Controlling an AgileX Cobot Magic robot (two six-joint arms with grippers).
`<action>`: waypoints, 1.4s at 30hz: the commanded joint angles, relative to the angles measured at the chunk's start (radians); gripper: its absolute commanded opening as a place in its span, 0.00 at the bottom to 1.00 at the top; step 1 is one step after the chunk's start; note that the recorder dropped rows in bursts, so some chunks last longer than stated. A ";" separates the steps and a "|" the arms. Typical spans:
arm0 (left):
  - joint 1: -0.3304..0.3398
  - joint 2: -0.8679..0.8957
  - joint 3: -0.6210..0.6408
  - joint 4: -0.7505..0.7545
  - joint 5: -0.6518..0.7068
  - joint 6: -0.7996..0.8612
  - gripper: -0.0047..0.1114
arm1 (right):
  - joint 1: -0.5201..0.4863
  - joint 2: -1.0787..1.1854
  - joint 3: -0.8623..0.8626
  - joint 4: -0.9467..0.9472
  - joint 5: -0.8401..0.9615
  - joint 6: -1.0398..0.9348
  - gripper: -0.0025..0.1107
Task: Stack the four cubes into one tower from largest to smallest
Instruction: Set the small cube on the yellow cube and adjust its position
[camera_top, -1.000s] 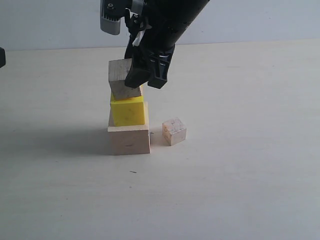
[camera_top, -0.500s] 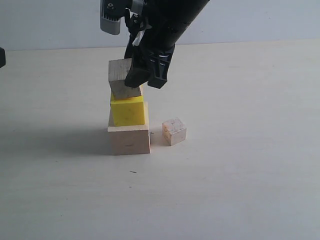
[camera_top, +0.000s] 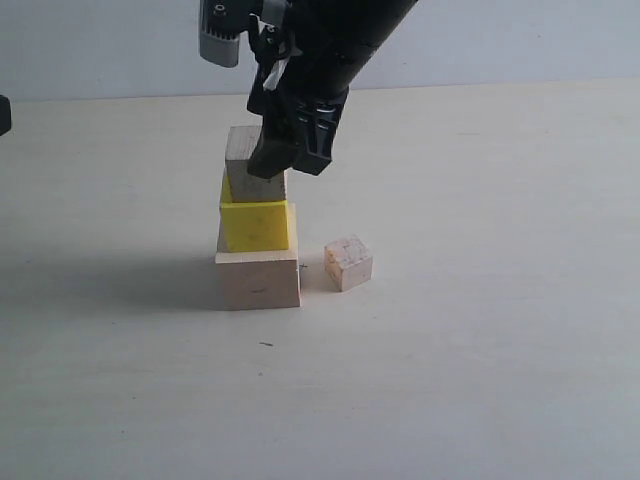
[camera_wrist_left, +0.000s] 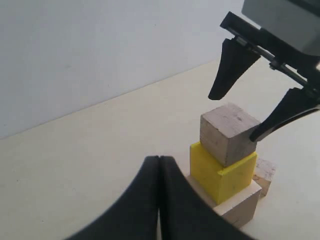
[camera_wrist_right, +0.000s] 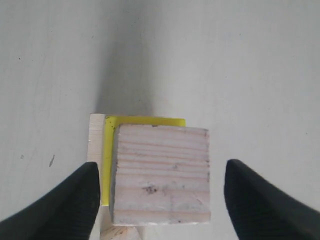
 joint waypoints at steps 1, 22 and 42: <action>0.002 0.006 0.003 0.001 -0.005 0.000 0.04 | -0.003 0.009 -0.010 0.012 -0.014 -0.007 0.62; 0.002 0.006 0.003 0.001 -0.007 0.002 0.04 | -0.003 0.011 -0.010 0.010 0.011 -0.004 0.18; 0.002 0.006 0.003 0.001 -0.012 0.002 0.04 | -0.003 -0.020 -0.010 0.010 0.003 -0.002 0.05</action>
